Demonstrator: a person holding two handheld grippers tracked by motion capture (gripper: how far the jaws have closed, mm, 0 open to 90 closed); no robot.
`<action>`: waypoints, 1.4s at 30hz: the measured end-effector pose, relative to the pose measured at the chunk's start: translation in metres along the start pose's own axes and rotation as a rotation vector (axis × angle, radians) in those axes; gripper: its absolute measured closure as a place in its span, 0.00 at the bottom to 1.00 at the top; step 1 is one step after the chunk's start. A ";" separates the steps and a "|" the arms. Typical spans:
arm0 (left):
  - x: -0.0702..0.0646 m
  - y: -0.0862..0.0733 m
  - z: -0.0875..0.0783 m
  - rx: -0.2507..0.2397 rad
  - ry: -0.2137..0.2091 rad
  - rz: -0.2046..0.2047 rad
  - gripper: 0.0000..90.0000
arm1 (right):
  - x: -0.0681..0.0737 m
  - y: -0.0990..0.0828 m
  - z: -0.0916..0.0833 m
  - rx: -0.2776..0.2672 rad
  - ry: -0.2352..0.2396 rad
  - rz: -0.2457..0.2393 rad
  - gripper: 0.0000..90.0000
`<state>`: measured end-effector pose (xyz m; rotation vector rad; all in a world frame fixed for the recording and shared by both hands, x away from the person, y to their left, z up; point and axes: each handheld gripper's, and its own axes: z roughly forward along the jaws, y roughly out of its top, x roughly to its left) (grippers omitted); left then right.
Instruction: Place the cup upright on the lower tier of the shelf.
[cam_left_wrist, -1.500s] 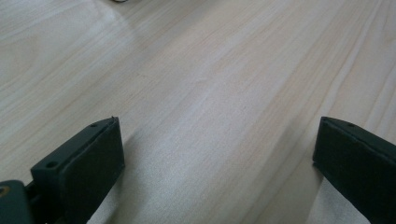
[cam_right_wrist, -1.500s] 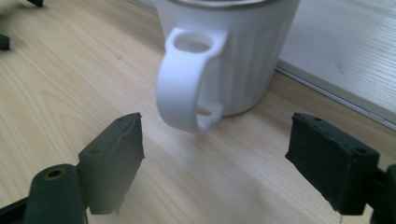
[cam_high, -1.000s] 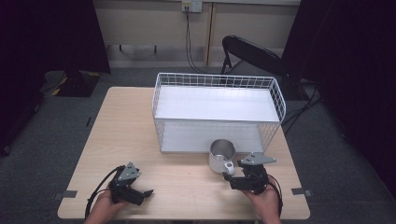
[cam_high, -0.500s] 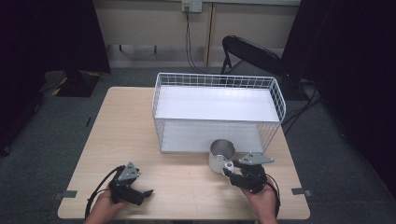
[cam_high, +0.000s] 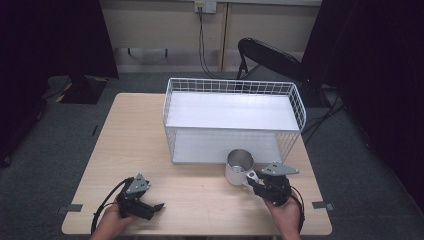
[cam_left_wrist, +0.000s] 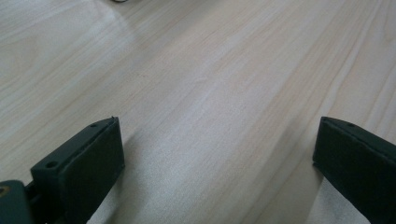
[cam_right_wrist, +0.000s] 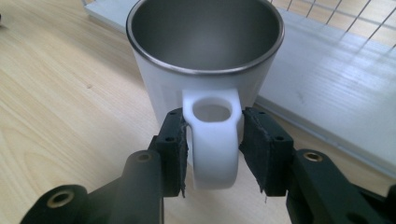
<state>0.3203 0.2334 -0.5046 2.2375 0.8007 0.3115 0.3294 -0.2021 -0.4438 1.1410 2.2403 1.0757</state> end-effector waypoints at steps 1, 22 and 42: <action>0.000 0.000 0.000 0.000 0.000 0.000 0.01 | 0.000 0.001 0.000 -0.003 0.000 -0.009 0.66; 0.000 0.000 0.000 -0.001 0.001 0.002 0.01 | -0.006 0.006 0.001 -0.018 0.053 -0.031 0.72; 0.000 0.000 0.000 0.000 0.001 0.003 0.01 | -0.004 0.001 0.005 0.004 0.039 -0.055 0.70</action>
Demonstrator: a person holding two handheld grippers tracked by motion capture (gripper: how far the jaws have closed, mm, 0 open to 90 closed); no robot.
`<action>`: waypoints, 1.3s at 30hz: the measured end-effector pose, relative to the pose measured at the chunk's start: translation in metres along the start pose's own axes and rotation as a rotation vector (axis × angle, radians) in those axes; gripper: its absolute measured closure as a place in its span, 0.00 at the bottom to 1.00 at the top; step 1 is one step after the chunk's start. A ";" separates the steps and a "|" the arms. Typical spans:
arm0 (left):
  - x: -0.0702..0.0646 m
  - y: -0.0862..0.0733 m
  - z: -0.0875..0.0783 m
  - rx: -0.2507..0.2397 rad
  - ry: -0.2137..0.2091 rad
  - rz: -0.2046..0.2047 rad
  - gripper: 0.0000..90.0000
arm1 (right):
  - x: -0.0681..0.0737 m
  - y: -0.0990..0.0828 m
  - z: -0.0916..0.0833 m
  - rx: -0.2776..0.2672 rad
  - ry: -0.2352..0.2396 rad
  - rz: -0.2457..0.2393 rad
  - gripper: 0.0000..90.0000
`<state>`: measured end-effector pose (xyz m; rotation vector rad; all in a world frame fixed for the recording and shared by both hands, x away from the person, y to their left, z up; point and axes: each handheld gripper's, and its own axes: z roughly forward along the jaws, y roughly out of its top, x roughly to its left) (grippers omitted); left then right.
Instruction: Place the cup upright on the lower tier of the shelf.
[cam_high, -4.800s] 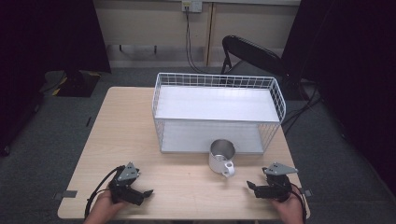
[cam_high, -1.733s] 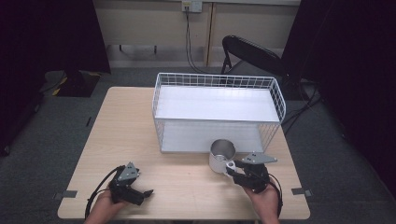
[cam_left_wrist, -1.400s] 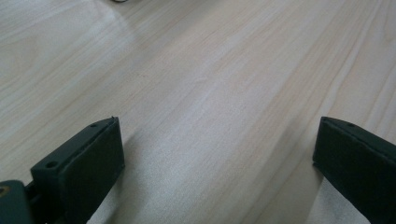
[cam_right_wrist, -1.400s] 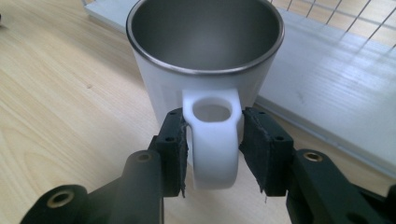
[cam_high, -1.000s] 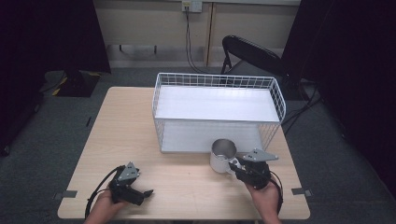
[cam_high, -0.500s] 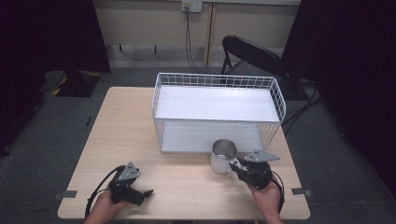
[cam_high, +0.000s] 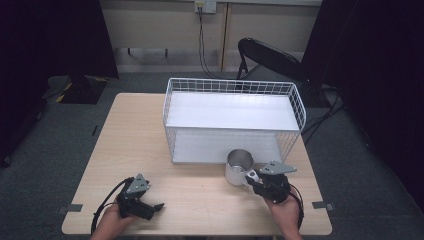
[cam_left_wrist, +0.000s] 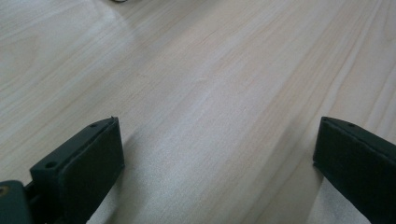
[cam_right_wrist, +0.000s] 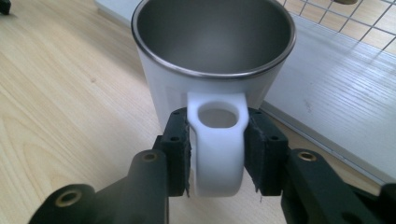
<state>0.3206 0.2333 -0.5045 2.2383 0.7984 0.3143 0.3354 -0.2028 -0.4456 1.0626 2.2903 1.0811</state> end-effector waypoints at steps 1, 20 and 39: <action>0.000 0.000 0.000 0.000 0.000 0.000 0.01 | 0.000 0.000 0.000 0.003 0.004 0.002 0.71; 0.000 0.000 0.000 0.000 0.000 0.000 0.01 | 0.000 0.000 -0.004 -0.030 0.005 -0.021 0.80; 0.000 0.000 0.000 0.000 0.000 0.000 0.01 | -0.005 0.014 -0.011 -0.095 -0.006 0.000 0.80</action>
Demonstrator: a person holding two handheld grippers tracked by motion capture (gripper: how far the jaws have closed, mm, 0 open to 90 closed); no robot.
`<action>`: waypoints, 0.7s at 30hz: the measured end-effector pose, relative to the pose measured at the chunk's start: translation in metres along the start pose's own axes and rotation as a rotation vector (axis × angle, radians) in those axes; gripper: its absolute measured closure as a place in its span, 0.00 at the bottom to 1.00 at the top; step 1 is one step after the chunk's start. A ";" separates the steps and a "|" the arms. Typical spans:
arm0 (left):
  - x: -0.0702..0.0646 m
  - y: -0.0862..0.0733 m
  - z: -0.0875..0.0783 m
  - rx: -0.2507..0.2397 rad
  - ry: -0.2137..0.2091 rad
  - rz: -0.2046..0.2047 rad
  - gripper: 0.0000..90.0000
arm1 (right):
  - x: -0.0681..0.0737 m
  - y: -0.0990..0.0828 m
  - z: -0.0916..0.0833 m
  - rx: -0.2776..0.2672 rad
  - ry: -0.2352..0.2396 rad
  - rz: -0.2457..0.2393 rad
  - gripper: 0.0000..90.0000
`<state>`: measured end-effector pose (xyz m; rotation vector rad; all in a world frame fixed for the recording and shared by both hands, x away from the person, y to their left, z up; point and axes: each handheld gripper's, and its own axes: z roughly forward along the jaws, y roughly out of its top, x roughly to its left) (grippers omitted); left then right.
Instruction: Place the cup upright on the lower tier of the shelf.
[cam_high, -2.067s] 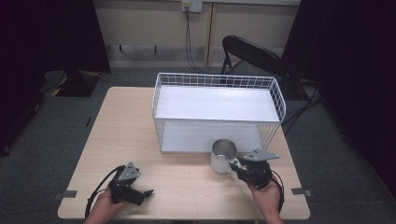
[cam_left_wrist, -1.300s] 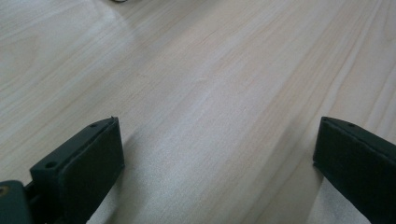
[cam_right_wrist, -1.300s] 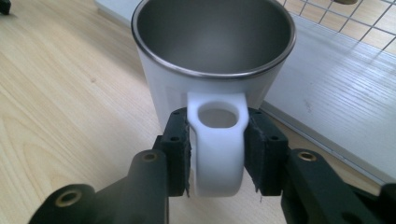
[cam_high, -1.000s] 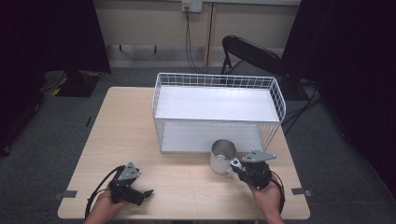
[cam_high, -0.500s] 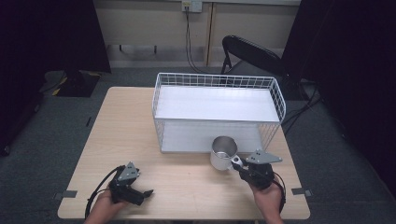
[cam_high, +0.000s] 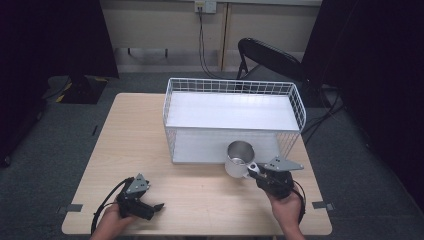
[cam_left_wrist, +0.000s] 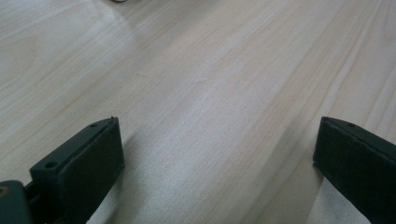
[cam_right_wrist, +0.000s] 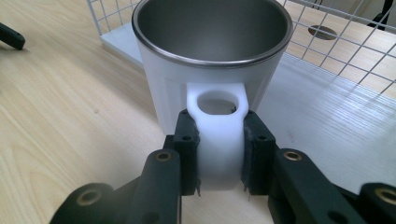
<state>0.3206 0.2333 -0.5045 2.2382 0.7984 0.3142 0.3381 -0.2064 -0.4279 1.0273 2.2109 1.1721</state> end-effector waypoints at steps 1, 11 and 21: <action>0.000 0.000 0.000 0.001 0.000 0.000 0.01 | 0.000 0.001 0.000 0.001 -0.004 0.000 0.80; 0.000 0.000 0.000 0.000 0.000 0.000 0.01 | -0.002 0.009 0.004 -0.019 -0.021 0.009 0.80; 0.000 0.000 0.000 0.001 -0.002 0.001 0.01 | -0.004 0.012 0.009 -0.023 -0.045 0.016 0.80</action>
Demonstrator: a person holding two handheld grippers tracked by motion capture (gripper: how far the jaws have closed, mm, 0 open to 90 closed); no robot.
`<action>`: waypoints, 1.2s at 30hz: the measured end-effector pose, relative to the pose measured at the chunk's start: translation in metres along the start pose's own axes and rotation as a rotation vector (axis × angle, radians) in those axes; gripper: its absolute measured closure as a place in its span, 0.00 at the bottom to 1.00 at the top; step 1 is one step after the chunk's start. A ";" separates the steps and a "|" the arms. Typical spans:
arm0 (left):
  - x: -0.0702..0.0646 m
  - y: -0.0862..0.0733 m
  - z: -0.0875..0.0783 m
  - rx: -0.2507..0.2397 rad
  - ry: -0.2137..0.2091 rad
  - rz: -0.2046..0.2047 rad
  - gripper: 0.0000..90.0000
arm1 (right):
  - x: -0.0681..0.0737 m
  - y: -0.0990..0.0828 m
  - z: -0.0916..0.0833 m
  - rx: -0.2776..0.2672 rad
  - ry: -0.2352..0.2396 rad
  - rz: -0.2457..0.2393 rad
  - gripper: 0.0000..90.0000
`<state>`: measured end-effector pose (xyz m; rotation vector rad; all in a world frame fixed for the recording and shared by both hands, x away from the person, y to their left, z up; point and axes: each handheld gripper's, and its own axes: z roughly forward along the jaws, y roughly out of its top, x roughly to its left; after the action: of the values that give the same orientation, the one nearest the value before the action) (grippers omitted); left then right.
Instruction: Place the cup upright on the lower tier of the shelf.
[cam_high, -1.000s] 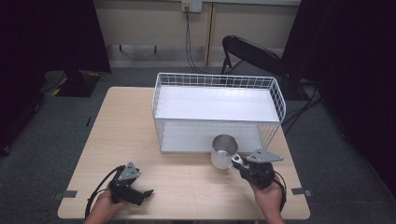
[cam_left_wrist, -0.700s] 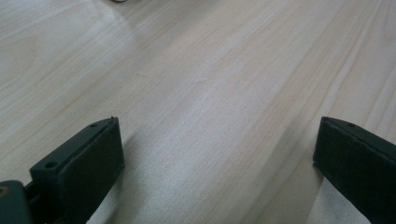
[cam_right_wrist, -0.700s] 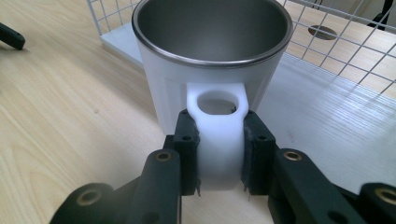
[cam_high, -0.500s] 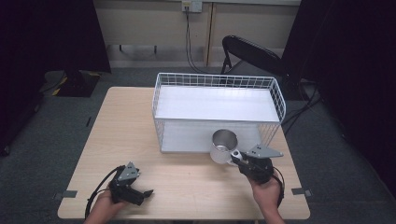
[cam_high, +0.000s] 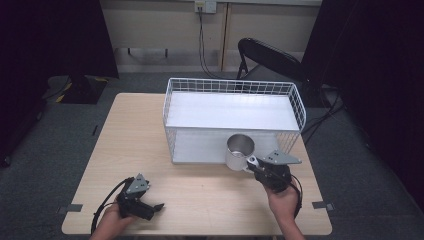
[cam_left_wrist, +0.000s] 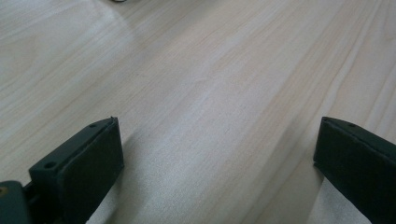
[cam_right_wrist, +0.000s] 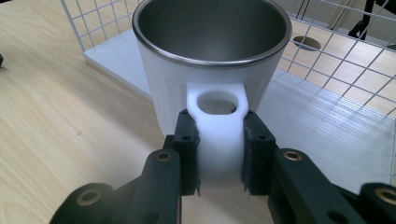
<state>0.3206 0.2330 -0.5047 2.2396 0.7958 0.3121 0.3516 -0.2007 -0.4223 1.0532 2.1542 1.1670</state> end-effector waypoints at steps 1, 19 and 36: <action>0.000 0.000 0.000 0.000 -0.001 0.000 0.00 | 0.000 0.000 0.001 0.001 0.001 0.001 0.80; 0.000 0.000 0.000 0.001 -0.003 -0.002 0.00 | -0.005 0.008 0.009 -0.006 -0.029 0.007 0.80; 0.000 0.000 0.000 0.001 -0.003 -0.003 0.00 | -0.011 0.014 0.018 -0.017 -0.058 0.013 0.80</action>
<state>0.3204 0.2327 -0.5049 2.2393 0.7974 0.3076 0.3762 -0.1966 -0.4193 1.0828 2.0924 1.1441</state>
